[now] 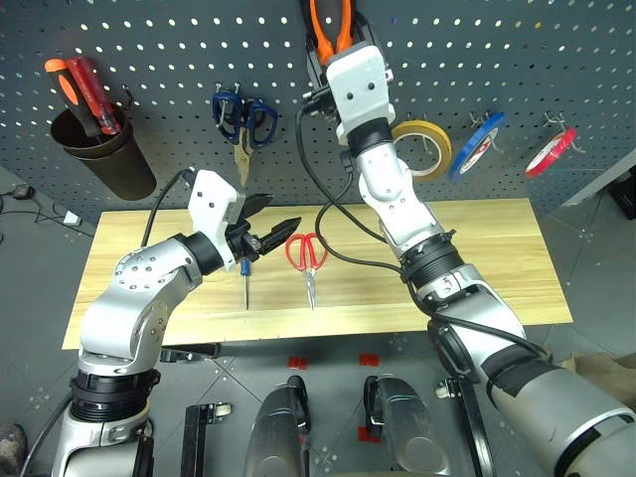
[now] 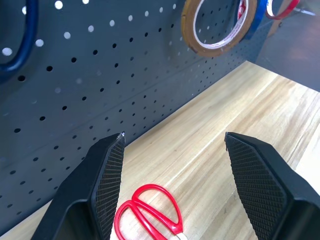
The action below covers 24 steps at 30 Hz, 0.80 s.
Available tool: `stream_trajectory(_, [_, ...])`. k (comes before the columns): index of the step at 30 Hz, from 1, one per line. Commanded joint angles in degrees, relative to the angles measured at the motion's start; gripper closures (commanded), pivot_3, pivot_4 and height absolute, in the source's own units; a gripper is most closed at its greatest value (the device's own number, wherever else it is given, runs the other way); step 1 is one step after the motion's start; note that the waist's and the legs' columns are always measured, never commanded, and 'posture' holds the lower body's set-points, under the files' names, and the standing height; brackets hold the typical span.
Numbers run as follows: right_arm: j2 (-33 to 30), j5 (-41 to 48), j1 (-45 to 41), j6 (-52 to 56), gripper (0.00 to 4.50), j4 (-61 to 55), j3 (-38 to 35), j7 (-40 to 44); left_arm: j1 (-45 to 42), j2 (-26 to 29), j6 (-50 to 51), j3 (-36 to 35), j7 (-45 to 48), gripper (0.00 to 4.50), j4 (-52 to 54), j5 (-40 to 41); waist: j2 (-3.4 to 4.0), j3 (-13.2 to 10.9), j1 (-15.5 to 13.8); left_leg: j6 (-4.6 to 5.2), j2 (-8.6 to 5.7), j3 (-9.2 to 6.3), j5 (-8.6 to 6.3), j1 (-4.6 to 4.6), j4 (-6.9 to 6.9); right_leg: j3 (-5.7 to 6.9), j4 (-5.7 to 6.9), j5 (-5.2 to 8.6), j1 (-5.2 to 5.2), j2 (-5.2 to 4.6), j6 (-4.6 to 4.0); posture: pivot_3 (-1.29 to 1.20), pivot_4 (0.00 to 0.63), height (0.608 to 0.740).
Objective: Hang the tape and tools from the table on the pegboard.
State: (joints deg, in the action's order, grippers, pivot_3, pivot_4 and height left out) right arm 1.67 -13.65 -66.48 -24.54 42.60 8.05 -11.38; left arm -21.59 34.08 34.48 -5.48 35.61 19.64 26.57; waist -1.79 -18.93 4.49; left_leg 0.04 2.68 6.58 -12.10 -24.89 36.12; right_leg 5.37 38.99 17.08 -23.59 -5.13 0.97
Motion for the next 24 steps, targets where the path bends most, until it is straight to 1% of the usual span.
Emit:
stream_trajectory(1, [0.45, -1.33, 0.7, -1.23, 1.76, -3.0, 0.49, -0.95, 0.41, -0.29, -2.48, 0.15, 0.53, 1.13, -0.48, -0.98, 0.0, 0.0, 0.0, 0.0, 0.0, 0.0, 0.0, 0.0, 0.01, 0.0, 0.0, 0.0, 0.0, 0.0, 0.0, -0.09, 0.329, 0.74])
stream_trajectory(4, [0.04, -2.25, 1.93, -0.45, 1.76, -2.41, 0.49, -1.12, 0.86, -0.17, -3.84, 1.25, 0.95, 1.13, -1.2, -2.23, 0.0, 0.0, 0.0, 0.0, 0.0, 0.0, 0.0, 0.0, 0.02, 0.0, 0.01, 0.0, 0.0, 0.0, 0.0, -0.09, 0.329, 0.74])
stream_trajectory(8, [0.17, -1.83, 3.15, 3.34, 1.76, -1.9, -0.85, -2.38, 1.31, -1.02, -4.62, 1.34, 0.75, 1.13, -1.73, -2.48, 0.0, 0.0, -0.03, 0.0, 0.0, -0.01, 0.0, 0.0, 0.02, 0.01, 0.02, 0.0, 0.0, 0.0, 0.0, -0.09, 0.329, 0.74])
stream_trajectory(16, [2.09, 4.4, 4.03, 12.38, 1.76, -2.11, -4.72, 0.83, 1.72, -1.61, -6.37, 2.02, 0.72, 1.13, -3.42, -4.19, 0.0, 0.0, -0.36, 0.0, 0.01, -0.09, 0.0, 0.07, 0.28, 0.05, 0.12, -0.01, 0.19, 0.0, -0.01, -0.1, 0.336, 0.74])
stream_trajectory(18, [2.2, 5.21, 4.34, 13.85, 1.02, -2.83, -5.42, 1.06, 1.62, -1.82, -6.51, 2.04, 0.72, 1.13, -3.67, -4.47, 0.0, 0.0, -0.52, 0.01, 0.04, -0.2, -0.01, 0.1, 0.56, 0.11, 0.29, -0.02, 0.31, 0.0, -0.02, -0.11, 0.335, 0.74])
stream_trajectory(19, [2.18, 5.61, 4.49, 14.89, 0.76, -3.28, -5.66, 1.34, 1.59, -1.92, -6.57, 2.06, 0.67, 1.13, -3.75, -4.62, 0.0, 0.0, -0.78, 0.01, 0.04, -0.21, -0.01, 0.1, 0.66, 0.1, 0.4, -0.02, 0.32, -0.01, -0.02, -0.11, 0.335, 0.74])
stream_trajectory(21, [2.05, 5.9, 4.81, 16.86, 0.09, -4.38, -5.68, 2.07, 1.63, -2.19, -6.52, 1.96, 0.37, 1.13, -3.81, -4.71, 0.01, 0.0, -1.12, 0.02, 0.04, -0.23, 0.0, 0.1, 0.81, 0.09, 0.58, -0.03, 0.31, -0.01, -0.03, -0.11, 0.335, 0.74])
stream_trajectory(24, [1.54, 5.96, 5.96, 19.01, 0.04, -6.85, -5.25, 2.64, 1.74, -2.56, -6.68, 1.79, -0.15, 1.13, -4.27, -4.96, 0.01, 0.0, -1.22, 0.03, 0.04, -0.23, 0.01, 0.14, 0.85, 0.07, 0.75, -0.03, 0.29, -0.02, -0.04, -0.11, 0.334, 0.74])
